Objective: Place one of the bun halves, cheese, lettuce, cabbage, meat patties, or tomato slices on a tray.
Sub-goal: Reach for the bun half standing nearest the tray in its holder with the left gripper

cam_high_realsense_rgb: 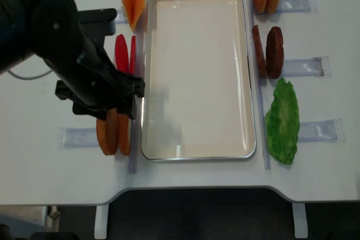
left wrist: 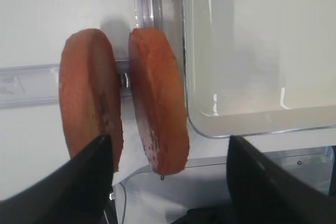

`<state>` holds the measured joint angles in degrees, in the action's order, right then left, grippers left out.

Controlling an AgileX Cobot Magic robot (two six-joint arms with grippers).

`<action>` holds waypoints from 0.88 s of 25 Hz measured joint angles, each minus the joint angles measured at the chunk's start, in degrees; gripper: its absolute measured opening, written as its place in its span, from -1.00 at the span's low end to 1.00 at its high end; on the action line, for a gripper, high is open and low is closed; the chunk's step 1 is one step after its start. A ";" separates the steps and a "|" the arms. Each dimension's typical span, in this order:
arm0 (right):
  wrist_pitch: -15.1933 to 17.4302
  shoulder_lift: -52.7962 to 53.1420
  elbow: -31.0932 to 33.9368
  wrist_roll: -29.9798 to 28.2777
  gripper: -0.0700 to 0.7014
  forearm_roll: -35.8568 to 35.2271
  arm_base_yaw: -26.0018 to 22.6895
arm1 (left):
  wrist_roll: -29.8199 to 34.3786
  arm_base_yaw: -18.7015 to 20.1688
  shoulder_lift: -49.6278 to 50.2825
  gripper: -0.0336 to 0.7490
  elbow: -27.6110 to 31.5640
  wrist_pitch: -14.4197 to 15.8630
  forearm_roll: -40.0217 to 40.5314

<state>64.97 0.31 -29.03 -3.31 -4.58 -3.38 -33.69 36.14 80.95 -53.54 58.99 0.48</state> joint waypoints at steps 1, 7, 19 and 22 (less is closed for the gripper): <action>0.00 0.00 0.00 0.00 0.40 0.00 0.00 | 0.00 0.00 0.29 0.40 0.00 -0.07 0.00; 0.00 0.00 0.00 0.00 0.40 0.00 0.00 | 0.00 0.00 1.15 0.40 0.00 -0.52 0.00; 0.00 0.00 0.00 0.00 0.40 0.00 0.00 | 0.00 0.51 4.21 0.40 0.00 -2.48 -0.48; 0.00 0.00 0.00 0.00 0.40 0.00 0.00 | 0.00 1.46 5.20 0.40 -0.04 -2.88 -0.48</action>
<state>64.97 0.31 -29.03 -3.31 -4.58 -3.38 -33.69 37.60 86.15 -53.58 56.11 0.00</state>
